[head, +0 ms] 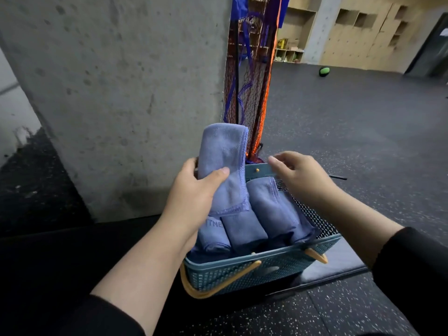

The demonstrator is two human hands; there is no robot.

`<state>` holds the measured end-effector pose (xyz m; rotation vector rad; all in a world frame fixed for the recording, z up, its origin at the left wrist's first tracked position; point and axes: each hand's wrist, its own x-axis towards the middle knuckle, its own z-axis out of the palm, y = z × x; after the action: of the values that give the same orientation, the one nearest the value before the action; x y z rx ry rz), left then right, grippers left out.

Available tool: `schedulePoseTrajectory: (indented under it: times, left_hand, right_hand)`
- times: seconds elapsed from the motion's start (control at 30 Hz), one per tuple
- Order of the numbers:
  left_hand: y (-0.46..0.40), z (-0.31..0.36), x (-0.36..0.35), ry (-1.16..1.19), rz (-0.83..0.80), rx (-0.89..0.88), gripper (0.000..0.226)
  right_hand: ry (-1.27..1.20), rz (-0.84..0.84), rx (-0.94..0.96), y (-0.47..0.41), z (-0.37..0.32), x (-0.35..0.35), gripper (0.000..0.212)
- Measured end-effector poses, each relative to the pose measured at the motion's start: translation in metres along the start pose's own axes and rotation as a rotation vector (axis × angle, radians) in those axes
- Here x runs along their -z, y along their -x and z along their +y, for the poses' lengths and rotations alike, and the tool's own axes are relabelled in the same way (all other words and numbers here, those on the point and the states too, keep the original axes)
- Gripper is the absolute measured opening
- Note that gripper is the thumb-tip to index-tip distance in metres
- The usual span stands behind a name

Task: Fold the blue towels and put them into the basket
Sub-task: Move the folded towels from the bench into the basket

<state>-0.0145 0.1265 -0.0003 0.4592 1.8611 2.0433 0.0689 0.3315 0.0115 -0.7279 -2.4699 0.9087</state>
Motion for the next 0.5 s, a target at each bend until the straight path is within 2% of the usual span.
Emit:
schedulePoseTrajectory:
  times: [0.07,0.13,0.2,0.3,0.37,0.43,0.5]
  left_hand:
    - [0.002,0.0,-0.01,0.026,-0.004,-0.01,0.026]
    - [0.005,-0.002,-0.021,0.005,-0.068,0.001,0.024]
    - [0.008,-0.004,-0.032,-0.051,-0.177,0.036,0.023]
    - [0.009,-0.009,-0.042,-0.161,-0.3,0.036,0.032]
    - [0.005,-0.012,-0.04,-0.306,-0.3,-0.033,0.038]
    - [-0.004,-0.015,-0.031,-0.533,-0.198,-0.161,0.045]
    - [-0.01,-0.013,-0.02,-0.633,-0.119,-0.222,0.042]
  right_hand:
    - [-0.471,-0.272,-0.095,0.017,-0.02,0.0,0.045]
    - [-0.66,-0.426,-0.158,0.03,-0.027,-0.002,0.052]
    - [-0.711,-0.387,-0.159,0.034,-0.027,-0.002,0.037]
    - [-0.694,-0.22,-0.182,0.03,-0.017,0.01,0.022]
    - [-0.511,-0.131,-0.165,0.024,-0.004,0.024,0.017]
    - [-0.055,-0.05,-0.106,0.013,0.014,0.034,0.014]
    - [0.305,-0.08,-0.091,0.004,0.028,0.034,0.017]
